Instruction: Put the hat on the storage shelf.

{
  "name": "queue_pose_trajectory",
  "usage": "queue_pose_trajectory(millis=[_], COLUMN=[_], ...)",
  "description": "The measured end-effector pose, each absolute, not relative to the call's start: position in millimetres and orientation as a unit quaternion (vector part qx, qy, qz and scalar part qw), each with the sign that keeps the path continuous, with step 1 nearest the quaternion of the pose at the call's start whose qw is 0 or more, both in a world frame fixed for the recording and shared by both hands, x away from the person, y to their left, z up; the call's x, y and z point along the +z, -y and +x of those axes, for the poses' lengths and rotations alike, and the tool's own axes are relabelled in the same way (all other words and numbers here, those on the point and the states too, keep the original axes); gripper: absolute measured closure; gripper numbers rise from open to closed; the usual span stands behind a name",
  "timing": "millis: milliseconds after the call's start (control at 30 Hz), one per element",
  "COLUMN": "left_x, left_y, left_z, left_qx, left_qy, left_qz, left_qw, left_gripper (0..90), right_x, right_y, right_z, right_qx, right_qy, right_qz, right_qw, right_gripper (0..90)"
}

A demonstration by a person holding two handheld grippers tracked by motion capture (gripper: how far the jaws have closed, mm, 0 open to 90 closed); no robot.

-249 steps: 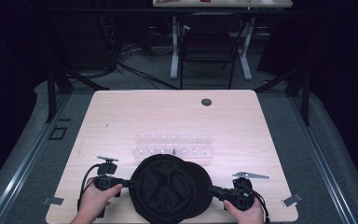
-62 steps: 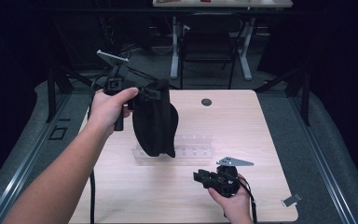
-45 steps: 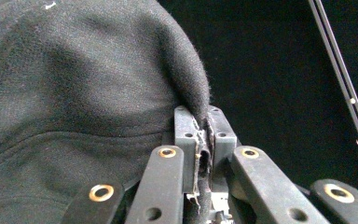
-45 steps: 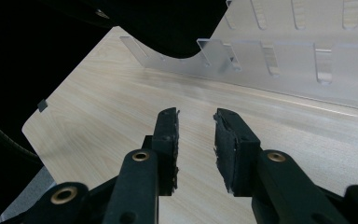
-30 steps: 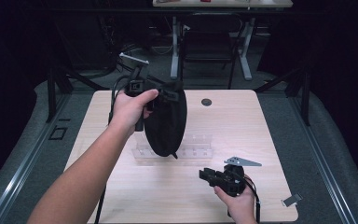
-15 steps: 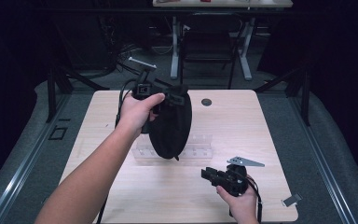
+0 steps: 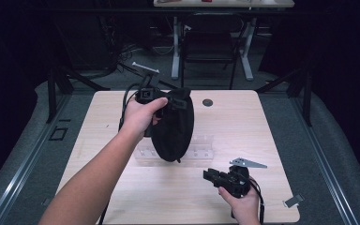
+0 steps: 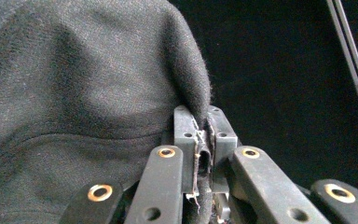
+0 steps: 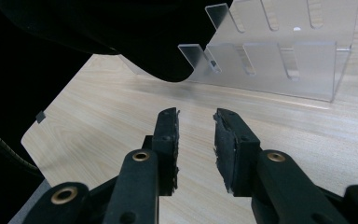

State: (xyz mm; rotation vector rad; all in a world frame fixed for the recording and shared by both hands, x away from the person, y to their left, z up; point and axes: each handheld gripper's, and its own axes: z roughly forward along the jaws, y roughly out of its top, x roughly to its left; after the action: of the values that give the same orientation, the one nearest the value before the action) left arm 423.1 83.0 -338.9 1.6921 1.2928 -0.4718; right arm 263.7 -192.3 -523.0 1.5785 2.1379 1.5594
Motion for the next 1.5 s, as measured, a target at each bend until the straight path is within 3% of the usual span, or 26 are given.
queue_pose_trajectory(millis=[333,667,933,1033,1500], left_x=[-340,-345,-339,-336,-328], left_y=[-79,-70,-75,-75,-91], left_z=[422,421,421,418,415], left_qx=[-0.203,-0.206,-0.214,-0.207,-0.189], left_qy=[-0.516,-0.510,-0.506,-0.504,-0.507], left_qz=[0.684,0.685,0.677,0.677,0.677], left_qw=[0.475,0.477,0.490,0.494,0.499], left_gripper=[80.2,82.5,71.3,62.7,62.2], right_x=[-524,-523,-524,-524,-525], right_y=[193,195,196,196,197], right_z=[264,264,264,265,265], right_qx=[0.509,0.508,0.511,0.509,0.511], right_qy=[-0.689,-0.690,-0.687,-0.687,-0.685], right_qz=[0.514,0.514,0.516,0.518,0.519], right_qw=[0.030,0.029,0.030,0.031,0.031], right_gripper=[69.8,69.8,69.8,69.8,69.7])
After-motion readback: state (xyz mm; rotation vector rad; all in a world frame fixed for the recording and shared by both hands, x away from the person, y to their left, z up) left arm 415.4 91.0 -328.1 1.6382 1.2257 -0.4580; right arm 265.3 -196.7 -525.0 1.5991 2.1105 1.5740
